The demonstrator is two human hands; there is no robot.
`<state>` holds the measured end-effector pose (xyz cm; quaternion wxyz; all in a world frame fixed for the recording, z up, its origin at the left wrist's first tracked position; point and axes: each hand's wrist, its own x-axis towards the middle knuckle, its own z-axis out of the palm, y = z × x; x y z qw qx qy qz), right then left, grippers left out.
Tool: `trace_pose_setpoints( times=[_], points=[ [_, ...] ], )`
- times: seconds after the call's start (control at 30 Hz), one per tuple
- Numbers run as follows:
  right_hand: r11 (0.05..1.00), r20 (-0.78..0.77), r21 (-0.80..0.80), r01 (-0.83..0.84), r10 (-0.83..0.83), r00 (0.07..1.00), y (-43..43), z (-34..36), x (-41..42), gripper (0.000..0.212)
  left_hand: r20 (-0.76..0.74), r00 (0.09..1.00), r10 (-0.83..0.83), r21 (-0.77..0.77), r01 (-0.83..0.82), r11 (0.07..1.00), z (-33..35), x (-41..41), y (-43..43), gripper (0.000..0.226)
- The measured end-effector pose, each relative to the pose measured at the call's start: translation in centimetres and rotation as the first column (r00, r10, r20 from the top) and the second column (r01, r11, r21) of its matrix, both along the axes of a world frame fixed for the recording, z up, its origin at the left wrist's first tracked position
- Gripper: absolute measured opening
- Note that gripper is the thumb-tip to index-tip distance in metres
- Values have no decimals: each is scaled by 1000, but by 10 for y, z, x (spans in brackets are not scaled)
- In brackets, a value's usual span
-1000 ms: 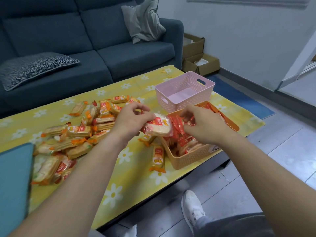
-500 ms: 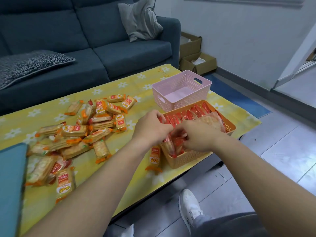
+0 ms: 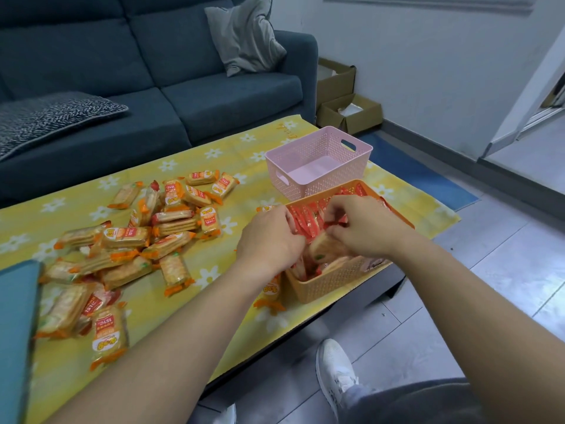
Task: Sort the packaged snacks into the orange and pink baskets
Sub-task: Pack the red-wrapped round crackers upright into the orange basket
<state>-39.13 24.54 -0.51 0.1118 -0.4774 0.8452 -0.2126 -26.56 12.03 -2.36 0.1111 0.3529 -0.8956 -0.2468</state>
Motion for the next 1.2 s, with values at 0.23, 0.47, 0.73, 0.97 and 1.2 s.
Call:
trace_pose_setpoints(
  times=[0.23,0.47,0.73,0.97,1.2],
  points=[
    [967,70,-203,154,-143,987,8,7,-15,11,284,958,-37,-253,112,961,-11,-1,13,27],
    [895,279,-375,241,-139,950,15,17,-18,12,138,951,-276,170,252,953,-5,16,-19,31],
    [893,274,-304,331,-251,928,9,20,-7,10,218,956,-195,-83,217,973,-19,7,-8,63],
    [914,80,-266,306,-295,952,-8,10,15,11,-229,933,-279,119,311,943,3,22,-14,36],
    [920,-25,-280,273,-291,956,-23,2,29,7,-352,924,-152,458,311,833,1,21,-9,44]
  ],
)
